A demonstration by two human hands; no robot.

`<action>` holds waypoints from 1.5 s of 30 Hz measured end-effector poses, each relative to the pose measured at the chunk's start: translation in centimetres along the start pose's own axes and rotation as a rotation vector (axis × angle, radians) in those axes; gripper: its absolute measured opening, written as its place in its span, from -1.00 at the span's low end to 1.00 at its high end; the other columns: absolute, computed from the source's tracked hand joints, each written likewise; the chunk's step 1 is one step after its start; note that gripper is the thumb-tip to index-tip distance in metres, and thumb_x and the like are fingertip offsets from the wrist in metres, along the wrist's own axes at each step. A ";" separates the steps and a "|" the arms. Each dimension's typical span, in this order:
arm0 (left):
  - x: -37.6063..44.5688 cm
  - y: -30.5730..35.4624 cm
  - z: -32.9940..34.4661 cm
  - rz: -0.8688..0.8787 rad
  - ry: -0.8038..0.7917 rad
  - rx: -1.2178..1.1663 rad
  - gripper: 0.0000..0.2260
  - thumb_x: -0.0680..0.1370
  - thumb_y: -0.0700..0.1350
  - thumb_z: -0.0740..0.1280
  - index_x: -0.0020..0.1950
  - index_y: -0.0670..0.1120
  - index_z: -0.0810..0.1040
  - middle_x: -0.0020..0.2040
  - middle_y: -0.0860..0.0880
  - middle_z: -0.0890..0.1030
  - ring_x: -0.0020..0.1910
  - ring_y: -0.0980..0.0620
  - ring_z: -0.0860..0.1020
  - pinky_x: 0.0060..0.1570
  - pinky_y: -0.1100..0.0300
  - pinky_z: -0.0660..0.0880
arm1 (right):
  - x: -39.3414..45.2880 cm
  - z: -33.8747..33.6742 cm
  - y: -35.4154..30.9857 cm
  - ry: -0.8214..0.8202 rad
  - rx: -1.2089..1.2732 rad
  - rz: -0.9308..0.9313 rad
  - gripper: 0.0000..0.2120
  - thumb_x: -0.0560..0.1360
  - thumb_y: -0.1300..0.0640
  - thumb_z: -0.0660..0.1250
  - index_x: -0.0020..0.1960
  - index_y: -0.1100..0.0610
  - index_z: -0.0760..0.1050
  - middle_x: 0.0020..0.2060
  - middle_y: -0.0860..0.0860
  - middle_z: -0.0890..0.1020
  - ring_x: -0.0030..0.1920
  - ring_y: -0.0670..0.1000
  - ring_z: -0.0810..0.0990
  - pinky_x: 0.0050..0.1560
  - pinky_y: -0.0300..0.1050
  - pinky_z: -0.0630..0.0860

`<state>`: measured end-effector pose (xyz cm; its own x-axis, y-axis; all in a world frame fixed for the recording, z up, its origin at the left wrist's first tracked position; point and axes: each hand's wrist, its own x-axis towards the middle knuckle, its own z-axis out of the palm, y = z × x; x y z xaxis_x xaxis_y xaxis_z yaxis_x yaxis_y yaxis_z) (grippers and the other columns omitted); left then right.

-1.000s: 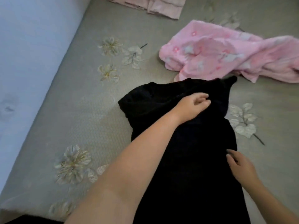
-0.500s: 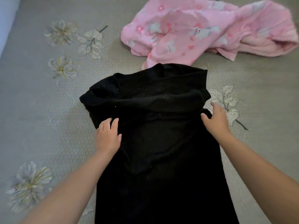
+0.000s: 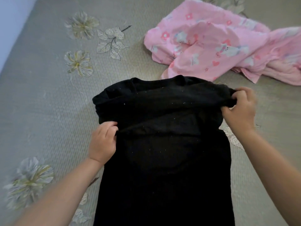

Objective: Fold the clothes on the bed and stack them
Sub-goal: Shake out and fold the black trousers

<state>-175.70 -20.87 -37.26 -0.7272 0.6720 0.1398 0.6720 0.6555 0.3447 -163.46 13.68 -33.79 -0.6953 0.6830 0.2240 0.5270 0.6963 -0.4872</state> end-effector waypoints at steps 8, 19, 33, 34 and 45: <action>0.3 -1.0 -0.3 -0.024 -0.303 -0.107 -0.71 0.41 -0.10 0.18 -0.18 -0.26 0.63 -0.10 -0.20 0.64 -0.05 -0.21 0.60 -0.07 -0.04 0.50 | -1.7 0.9 2.5 -0.783 -0.021 0.506 -0.89 0.44 0.16 0.37 -0.05 0.15 0.54 -0.17 0.09 0.56 -0.10 0.10 0.52 -0.08 -0.15 0.38; 7.1 -0.8 1.5 -0.393 -0.238 0.061 -0.73 0.48 -0.31 0.15 0.11 -0.20 0.54 0.08 -0.12 0.57 0.17 -0.11 0.43 0.18 0.04 0.28 | -4.1 2.3 0.3 -0.992 -0.555 0.110 -0.60 0.52 -0.11 0.21 0.22 0.12 0.44 0.14 0.12 0.50 0.20 0.12 0.46 0.15 -0.07 0.41; 12.1 0.5 3.5 -0.411 -0.178 0.097 -0.52 0.56 -0.19 0.19 0.46 -0.14 0.14 0.44 -0.26 0.08 0.42 -0.22 0.06 0.34 -0.12 0.14 | 1.7 1.0 2.9 -0.323 -0.254 0.485 -0.57 0.47 0.16 0.32 0.31 0.21 0.36 0.22 0.22 0.45 0.19 0.21 0.44 0.20 0.10 0.31; 11.4 1.0 4.0 -0.408 -0.186 0.099 -0.49 0.57 -0.13 0.19 0.48 -0.12 0.10 0.48 -0.25 -0.01 0.46 -0.19 -0.05 0.38 -0.16 0.06 | 1.2 1.4 2.8 -0.304 -0.384 0.404 -0.54 0.47 0.16 0.30 0.33 0.22 0.34 0.28 0.23 0.40 0.26 0.23 0.36 0.26 0.14 0.23; 2.9 -2.9 6.0 -0.320 -0.432 0.301 -0.39 0.54 0.24 0.03 0.51 0.05 -0.03 0.52 -0.14 -0.12 0.47 -0.17 -0.23 0.41 -0.05 -0.25 | -5.8 5.4 4.0 -0.547 -0.477 0.096 -0.43 0.53 -0.21 -0.01 0.46 0.04 0.19 0.49 0.17 0.06 0.48 0.20 -0.03 0.39 0.29 -0.05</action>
<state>-178.90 -18.79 -43.46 -0.8191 0.4636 -0.3378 0.4858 0.8738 0.0212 -159.94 11.31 -41.63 -0.7140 0.6249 -0.3158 0.6668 0.7444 -0.0346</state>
